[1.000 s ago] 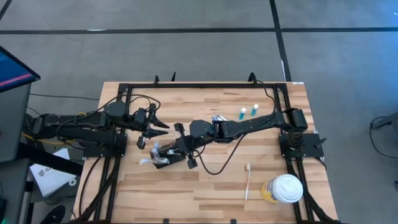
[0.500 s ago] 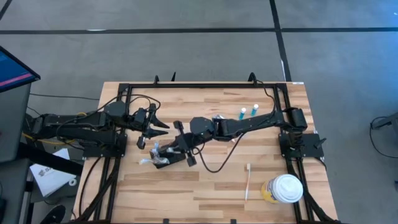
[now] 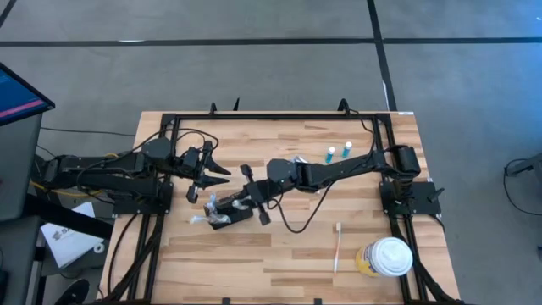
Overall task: Pick & Place toothbrushing station
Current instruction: Put the green toothbrush into the bottom right section of the mesh organizer
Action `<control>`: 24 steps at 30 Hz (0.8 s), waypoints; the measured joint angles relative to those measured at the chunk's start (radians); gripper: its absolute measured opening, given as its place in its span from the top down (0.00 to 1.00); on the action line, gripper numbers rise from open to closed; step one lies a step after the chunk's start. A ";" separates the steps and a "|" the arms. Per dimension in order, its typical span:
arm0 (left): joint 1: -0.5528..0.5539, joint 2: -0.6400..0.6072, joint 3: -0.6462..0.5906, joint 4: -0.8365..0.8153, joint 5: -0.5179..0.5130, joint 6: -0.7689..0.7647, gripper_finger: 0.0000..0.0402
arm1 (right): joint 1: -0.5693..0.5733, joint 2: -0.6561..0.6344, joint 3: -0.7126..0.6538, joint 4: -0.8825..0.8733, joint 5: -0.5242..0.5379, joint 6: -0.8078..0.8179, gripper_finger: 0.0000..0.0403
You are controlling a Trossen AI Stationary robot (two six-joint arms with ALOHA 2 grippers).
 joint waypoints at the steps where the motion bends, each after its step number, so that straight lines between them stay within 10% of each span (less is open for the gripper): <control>1: 0.000 0.000 0.000 0.000 0.000 0.001 0.76 | -0.002 0.000 0.000 -0.003 0.000 0.000 0.99; 24: 0.000 0.000 0.000 0.002 -0.002 0.004 0.76 | -0.030 -0.003 -0.160 0.207 -0.019 0.014 0.99</control>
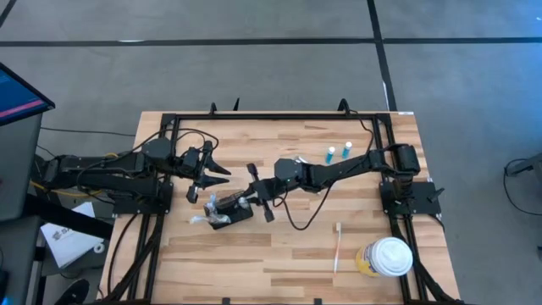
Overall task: Pick & Place toothbrushing station
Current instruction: Put the green toothbrush into the bottom right section of the mesh organizer
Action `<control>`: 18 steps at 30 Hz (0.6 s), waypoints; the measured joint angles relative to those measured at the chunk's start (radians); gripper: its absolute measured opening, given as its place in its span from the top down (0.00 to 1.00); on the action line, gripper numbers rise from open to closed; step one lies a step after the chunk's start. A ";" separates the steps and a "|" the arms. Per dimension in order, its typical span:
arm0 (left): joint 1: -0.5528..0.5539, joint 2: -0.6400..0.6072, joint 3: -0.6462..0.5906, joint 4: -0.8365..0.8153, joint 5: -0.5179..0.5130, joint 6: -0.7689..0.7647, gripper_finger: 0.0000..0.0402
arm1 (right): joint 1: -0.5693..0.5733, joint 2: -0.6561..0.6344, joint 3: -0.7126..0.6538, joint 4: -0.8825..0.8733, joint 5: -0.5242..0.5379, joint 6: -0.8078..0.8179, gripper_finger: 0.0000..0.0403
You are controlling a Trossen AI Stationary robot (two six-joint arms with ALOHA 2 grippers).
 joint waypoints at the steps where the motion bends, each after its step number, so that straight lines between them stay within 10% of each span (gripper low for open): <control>1: 0.000 0.000 0.000 0.000 0.000 0.000 0.76 | 0.000 0.000 0.000 -0.008 0.000 0.000 0.98; 18: 0.000 0.000 0.000 0.000 -0.002 0.000 0.76 | -0.001 0.002 0.000 -0.077 0.003 -0.009 0.94</control>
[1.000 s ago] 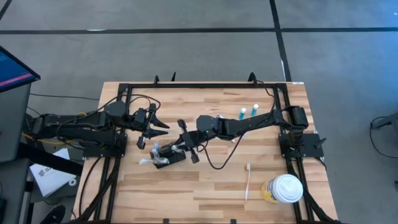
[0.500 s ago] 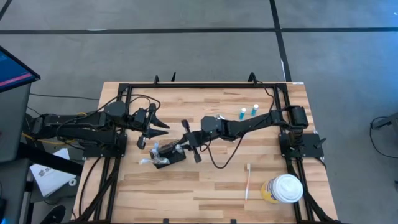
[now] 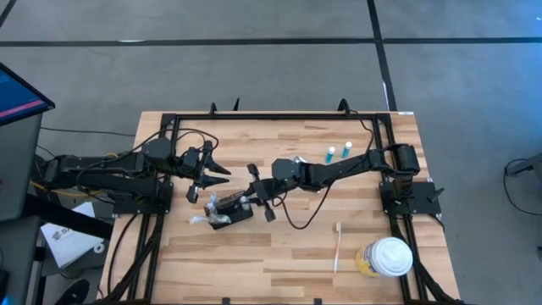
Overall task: Pick & Place toothbrushing station
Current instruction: Put the green toothbrush into the bottom right section of the mesh organizer, then put the left blue toothbrush into the top right section of the mesh organizer
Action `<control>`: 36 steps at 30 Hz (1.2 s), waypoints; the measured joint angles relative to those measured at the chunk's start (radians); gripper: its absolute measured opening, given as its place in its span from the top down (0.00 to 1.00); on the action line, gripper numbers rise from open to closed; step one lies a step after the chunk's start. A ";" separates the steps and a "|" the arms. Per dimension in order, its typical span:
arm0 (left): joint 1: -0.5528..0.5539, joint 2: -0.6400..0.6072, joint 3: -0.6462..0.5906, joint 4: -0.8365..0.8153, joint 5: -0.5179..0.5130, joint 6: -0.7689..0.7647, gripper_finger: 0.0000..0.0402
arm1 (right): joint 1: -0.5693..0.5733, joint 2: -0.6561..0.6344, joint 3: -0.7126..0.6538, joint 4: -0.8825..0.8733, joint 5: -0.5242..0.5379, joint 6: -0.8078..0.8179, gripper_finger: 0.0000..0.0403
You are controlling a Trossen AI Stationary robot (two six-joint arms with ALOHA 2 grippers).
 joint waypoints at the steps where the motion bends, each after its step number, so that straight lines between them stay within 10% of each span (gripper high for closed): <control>1: 0.000 0.000 0.000 0.000 0.000 0.000 0.76 | 0.000 0.000 0.000 0.000 0.000 0.000 0.93; 25: 0.000 0.000 0.000 -0.001 0.000 0.000 0.76 | 0.001 -0.039 0.000 -0.013 0.058 -0.002 0.63; 36: 0.000 0.000 0.000 -0.002 0.000 0.000 0.76 | -0.007 -0.230 0.001 -0.334 0.060 0.001 0.66</control>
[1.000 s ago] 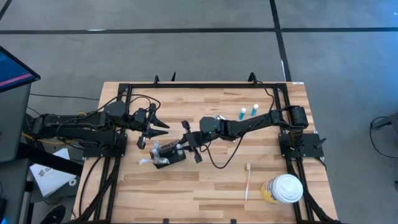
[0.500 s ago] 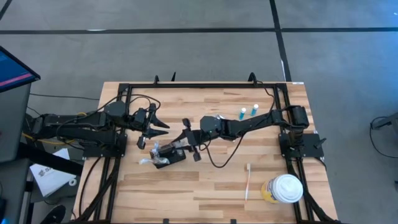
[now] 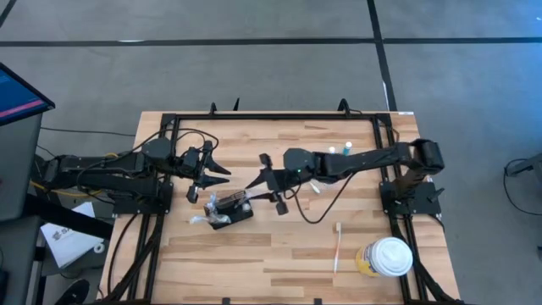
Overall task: Pick & Place toothbrushing station
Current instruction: Put the left blue toothbrush into the top right section of the mesh organizer
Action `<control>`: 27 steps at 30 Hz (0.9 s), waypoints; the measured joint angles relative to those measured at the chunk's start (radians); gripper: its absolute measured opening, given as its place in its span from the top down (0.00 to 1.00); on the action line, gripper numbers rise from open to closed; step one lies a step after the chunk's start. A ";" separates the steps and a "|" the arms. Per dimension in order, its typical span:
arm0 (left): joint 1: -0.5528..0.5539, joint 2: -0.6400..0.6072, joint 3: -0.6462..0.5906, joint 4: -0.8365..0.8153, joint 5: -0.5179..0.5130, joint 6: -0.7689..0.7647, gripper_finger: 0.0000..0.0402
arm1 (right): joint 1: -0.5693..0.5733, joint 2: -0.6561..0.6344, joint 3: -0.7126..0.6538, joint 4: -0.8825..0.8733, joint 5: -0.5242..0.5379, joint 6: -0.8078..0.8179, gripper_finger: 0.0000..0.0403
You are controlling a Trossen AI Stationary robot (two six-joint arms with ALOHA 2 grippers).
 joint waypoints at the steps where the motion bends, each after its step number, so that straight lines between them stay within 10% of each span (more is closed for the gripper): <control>1: 0.000 0.000 0.000 0.000 0.000 0.000 0.76 | -0.003 -0.017 0.000 -0.044 0.003 0.000 0.66; 27: 0.000 0.002 0.000 0.001 0.000 0.000 0.76 | -0.054 -0.059 -0.001 -1.043 0.201 0.430 0.73</control>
